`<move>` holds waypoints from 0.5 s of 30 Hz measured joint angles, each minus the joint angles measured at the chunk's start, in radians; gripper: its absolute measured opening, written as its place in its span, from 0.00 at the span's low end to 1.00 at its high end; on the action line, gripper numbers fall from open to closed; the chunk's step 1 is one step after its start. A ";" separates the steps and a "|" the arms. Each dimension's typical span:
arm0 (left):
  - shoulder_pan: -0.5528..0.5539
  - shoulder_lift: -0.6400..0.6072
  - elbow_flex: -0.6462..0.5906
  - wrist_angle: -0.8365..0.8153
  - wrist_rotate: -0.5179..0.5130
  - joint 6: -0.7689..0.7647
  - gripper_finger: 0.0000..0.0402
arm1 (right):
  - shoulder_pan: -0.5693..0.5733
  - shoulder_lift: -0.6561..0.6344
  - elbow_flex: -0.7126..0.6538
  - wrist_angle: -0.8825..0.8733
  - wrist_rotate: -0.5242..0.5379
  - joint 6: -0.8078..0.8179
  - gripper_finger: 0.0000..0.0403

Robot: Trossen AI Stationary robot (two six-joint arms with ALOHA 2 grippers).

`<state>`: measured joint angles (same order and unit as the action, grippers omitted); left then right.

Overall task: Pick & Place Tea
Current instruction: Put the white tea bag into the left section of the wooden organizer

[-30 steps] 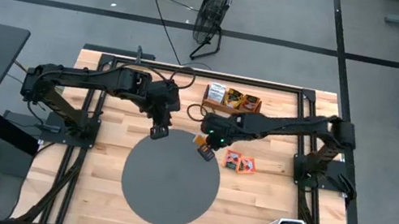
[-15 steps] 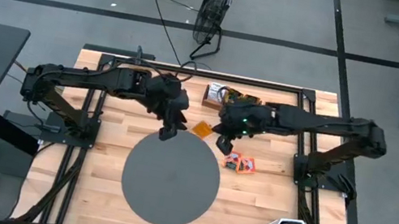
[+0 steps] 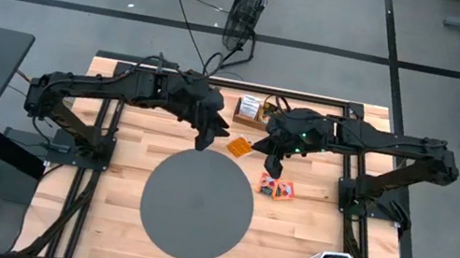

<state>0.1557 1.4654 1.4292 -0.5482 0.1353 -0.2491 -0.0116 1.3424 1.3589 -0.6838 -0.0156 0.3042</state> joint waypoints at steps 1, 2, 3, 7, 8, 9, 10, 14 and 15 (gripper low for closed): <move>0.000 0.000 0.000 0.007 0.005 0.005 0.32 | 0.001 -0.001 0.000 0.002 -0.004 -0.001 0.00; 0.000 0.000 0.000 0.015 0.013 0.011 0.32 | 0.003 -0.002 0.000 0.002 -0.004 -0.003 0.00; 0.000 0.000 0.000 0.023 0.027 0.017 0.32 | 0.004 -0.002 0.000 0.003 -0.004 -0.010 0.00; -0.001 0.000 0.000 0.052 0.110 0.024 0.32 | 0.005 -0.003 0.000 0.025 -0.004 -0.033 0.00; -0.002 0.000 0.000 0.059 0.124 0.025 0.32 | 0.005 -0.003 0.000 0.032 -0.004 -0.036 0.00; -0.004 0.000 0.000 0.065 0.132 0.025 0.32 | 0.005 -0.003 0.000 0.039 -0.004 -0.041 0.00; -0.004 0.000 0.000 0.067 0.137 0.025 0.32 | 0.005 -0.003 0.000 0.044 -0.004 -0.049 0.00; -0.007 0.001 0.000 0.066 0.143 0.024 0.34 | 0.005 -0.003 0.000 0.061 -0.004 -0.063 0.00; -0.008 0.001 0.000 0.066 0.143 0.025 0.36 | 0.005 -0.003 0.000 0.062 -0.004 -0.070 0.00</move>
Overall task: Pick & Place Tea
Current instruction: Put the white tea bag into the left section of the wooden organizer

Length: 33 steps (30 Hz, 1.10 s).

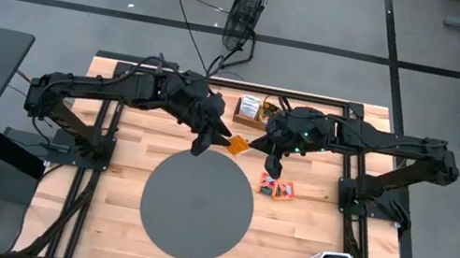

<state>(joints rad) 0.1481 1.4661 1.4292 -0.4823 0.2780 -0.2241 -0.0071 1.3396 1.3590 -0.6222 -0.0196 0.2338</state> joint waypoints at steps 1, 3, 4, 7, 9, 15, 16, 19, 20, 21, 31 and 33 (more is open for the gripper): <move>0.000 0.000 0.000 0.000 -0.002 0.000 0.37 | 0.000 0.000 0.000 0.001 -0.003 -0.006 0.00; 0.000 0.000 0.000 0.000 -0.004 0.000 0.42 | 0.001 0.000 0.000 0.001 -0.021 -0.007 0.00; 0.000 0.000 0.000 0.000 -0.006 0.000 0.44 | 0.001 0.000 0.000 0.002 -0.025 -0.008 0.00; 0.002 0.000 0.000 0.000 -0.007 -0.005 0.52 | 0.000 0.000 0.000 0.003 -0.026 -0.019 0.00; 0.001 0.000 0.000 0.000 -0.007 -0.005 0.57 | 0.000 0.000 0.000 0.019 -0.026 -0.033 0.00; -0.002 0.000 0.000 -0.002 -0.007 -0.007 0.63 | 0.000 0.000 0.000 0.089 -0.026 -0.049 0.00; -0.002 0.000 0.000 -0.003 -0.007 -0.007 0.63 | 0.000 0.000 0.000 0.090 -0.026 -0.052 0.00; -0.002 0.000 0.000 -0.006 -0.007 -0.008 0.61 | 0.000 0.000 0.000 0.088 -0.026 -0.056 0.00; -0.002 0.000 0.000 -0.013 -0.007 -0.007 0.59 | 0.000 0.000 0.000 0.088 -0.025 -0.056 0.00; -0.002 0.000 0.000 -0.022 -0.007 -0.008 0.58 | 0.000 0.000 0.000 0.088 -0.025 -0.056 0.00; -0.002 0.001 0.000 -0.079 -0.007 0.009 0.33 | 0.000 0.000 0.000 0.091 -0.023 -0.054 0.00; -0.002 0.001 0.000 -0.071 -0.007 0.046 0.24 | 0.000 0.000 0.000 0.091 -0.023 -0.045 0.00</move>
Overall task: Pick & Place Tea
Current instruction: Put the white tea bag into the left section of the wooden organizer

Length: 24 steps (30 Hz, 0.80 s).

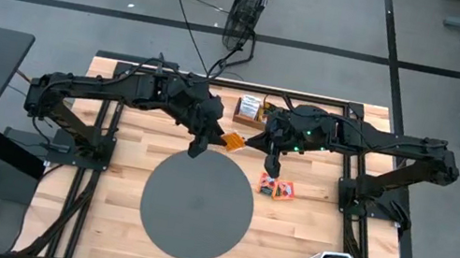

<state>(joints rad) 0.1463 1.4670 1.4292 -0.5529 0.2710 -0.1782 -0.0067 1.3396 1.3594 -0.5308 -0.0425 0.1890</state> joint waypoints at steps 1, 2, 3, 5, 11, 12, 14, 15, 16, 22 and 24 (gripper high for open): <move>-0.001 0.000 0.000 0.004 0.000 0.010 0.19 | 0.000 0.000 0.000 0.000 0.000 0.007 0.00; -0.003 0.000 0.000 0.006 0.000 0.016 0.14 | 0.000 0.000 0.000 0.000 0.000 0.012 0.00; -0.003 0.000 0.000 0.008 0.000 0.025 0.08 | 0.000 0.000 0.000 0.000 0.001 0.016 0.00; -0.003 0.000 0.000 0.008 -0.001 0.032 0.04 | 0.000 0.000 0.000 -0.002 0.009 0.034 0.00; -0.018 0.000 0.000 0.010 -0.104 0.091 0.03 | -0.018 0.000 0.000 -0.005 0.024 0.153 0.02; -0.021 0.000 0.000 0.011 -0.125 0.096 0.03 | -0.026 0.000 0.000 -0.009 0.014 0.182 0.04; -0.023 0.000 0.000 0.011 -0.156 0.112 0.03 | -0.041 0.000 0.000 -0.009 -0.010 0.216 0.09; -0.025 0.000 0.000 0.011 -0.168 0.117 0.03 | -0.047 0.000 0.000 -0.007 -0.018 0.226 0.12; -0.027 0.000 0.000 0.011 -0.181 0.121 0.03 | -0.051 0.000 0.000 -0.003 -0.026 0.243 0.16; -0.047 0.000 0.000 0.006 -0.374 0.191 0.03 | -0.092 0.000 0.000 0.010 -0.033 0.393 0.36; -0.064 0.000 0.000 -0.002 -0.489 0.240 0.03 | -0.117 0.000 0.000 0.008 0.003 0.487 0.41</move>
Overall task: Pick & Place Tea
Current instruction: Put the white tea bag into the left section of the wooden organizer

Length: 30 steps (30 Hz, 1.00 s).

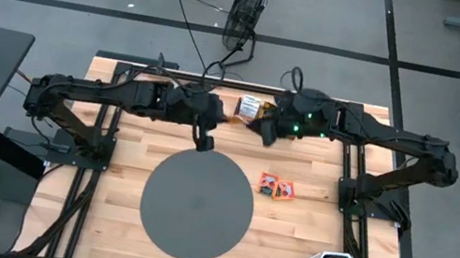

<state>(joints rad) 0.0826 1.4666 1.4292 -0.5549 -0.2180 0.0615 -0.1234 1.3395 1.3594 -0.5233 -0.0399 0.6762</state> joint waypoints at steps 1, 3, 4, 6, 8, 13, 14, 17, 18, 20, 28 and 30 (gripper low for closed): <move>-0.010 0.000 0.000 -0.003 -0.066 0.026 0.03 | -0.012 0.000 0.000 0.003 0.011 0.044 0.43; -0.035 0.000 0.000 -0.006 -0.227 0.093 0.03 | -0.034 0.000 0.000 0.008 0.030 0.161 0.44; -0.049 0.000 0.000 -0.005 -0.313 0.130 0.03 | -0.044 0.000 0.000 0.008 0.031 0.232 0.45; -0.078 0.000 0.000 -0.001 -0.486 0.215 0.03 | -0.061 0.000 0.000 0.009 0.021 0.374 0.45; -0.103 0.000 0.000 0.012 -0.631 0.277 0.03 | -0.075 0.000 0.000 0.023 0.020 0.489 0.45; -0.147 -0.001 0.000 0.022 -0.799 0.348 0.03 | -0.128 0.008 0.001 0.218 -0.037 0.660 0.45; -0.152 -0.001 0.000 0.025 -0.808 0.349 0.03 | -0.138 0.015 0.001 0.271 -0.052 0.692 0.45; -0.161 0.000 0.000 0.053 -0.821 0.354 0.03 | -0.151 0.051 0.001 0.414 -0.119 0.783 0.45; -0.161 0.000 0.000 0.067 -0.835 0.360 0.03 | -0.151 0.066 0.001 0.443 -0.141 0.809 0.45; -0.161 0.000 0.000 0.097 -0.869 0.380 0.03 | -0.141 0.096 0.001 0.476 -0.176 0.850 0.45; -0.165 0.000 0.000 0.113 -0.907 0.422 0.03 | -0.130 0.128 0.000 0.502 -0.133 0.900 0.45; -0.166 0.000 0.000 0.115 -0.905 0.421 0.03 | -0.139 0.128 0.001 0.507 -0.125 0.907 0.45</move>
<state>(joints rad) -0.0837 1.4662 1.4288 -0.4395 -1.1230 0.4828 -0.2620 1.4677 1.3599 -0.0163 -0.1651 1.5827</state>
